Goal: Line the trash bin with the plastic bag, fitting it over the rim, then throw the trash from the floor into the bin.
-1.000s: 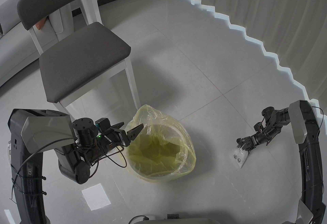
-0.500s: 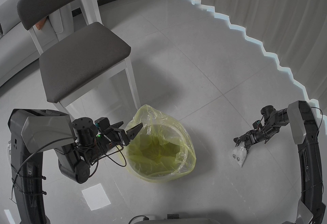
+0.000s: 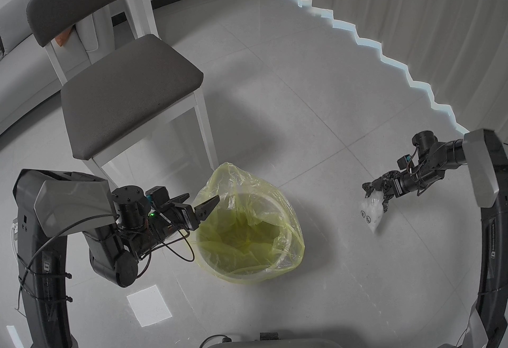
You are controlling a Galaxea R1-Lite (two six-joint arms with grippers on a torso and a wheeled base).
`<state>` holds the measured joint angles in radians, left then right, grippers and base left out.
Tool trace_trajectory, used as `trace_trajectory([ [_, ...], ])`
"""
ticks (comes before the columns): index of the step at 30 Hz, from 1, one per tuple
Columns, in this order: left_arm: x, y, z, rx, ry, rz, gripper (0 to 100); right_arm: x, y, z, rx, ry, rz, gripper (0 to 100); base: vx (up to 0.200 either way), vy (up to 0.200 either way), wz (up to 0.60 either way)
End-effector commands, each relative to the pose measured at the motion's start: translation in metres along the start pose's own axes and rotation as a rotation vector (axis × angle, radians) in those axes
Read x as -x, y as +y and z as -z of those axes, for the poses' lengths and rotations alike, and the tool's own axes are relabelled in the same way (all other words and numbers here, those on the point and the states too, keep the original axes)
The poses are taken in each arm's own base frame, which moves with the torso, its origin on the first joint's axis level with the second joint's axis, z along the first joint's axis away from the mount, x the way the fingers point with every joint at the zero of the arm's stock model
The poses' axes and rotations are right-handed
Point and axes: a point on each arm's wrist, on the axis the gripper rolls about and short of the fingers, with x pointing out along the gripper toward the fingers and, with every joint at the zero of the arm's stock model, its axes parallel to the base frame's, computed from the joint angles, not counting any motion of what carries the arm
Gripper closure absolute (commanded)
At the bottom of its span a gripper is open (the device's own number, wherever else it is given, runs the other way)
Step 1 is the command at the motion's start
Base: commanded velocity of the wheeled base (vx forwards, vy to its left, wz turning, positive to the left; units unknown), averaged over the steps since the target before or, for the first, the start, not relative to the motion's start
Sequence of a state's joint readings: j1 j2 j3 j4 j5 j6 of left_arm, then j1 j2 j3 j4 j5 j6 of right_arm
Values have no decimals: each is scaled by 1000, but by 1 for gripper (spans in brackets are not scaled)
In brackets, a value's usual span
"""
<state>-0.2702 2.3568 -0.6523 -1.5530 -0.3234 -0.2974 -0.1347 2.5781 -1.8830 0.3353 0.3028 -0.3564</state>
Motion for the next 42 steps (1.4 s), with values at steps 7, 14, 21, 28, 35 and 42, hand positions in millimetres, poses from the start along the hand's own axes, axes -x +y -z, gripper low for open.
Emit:
trace_trajectory([
  [7,24,9,-17,5,-56,-130,0,217,221,-11,407,-364,-218,100,0,0,0],
  [14,37,13,-29,0,-83,-157,0,272,327,3,517,-508,-380,100,0,0,0],
  [21,39,15,-33,0,-102,-186,0,272,375,14,603,-519,-501,100,0,0,0],
  [28,48,25,-42,3,-138,-242,0,193,401,25,607,-306,-509,100,0,0,0],
  [35,62,29,-55,0,-172,-265,0,136,397,10,522,-248,-477,100,0,0,0],
  [42,66,27,-56,4,-168,-266,0,95,383,-8,477,-225,-454,100,0,0,0],
])
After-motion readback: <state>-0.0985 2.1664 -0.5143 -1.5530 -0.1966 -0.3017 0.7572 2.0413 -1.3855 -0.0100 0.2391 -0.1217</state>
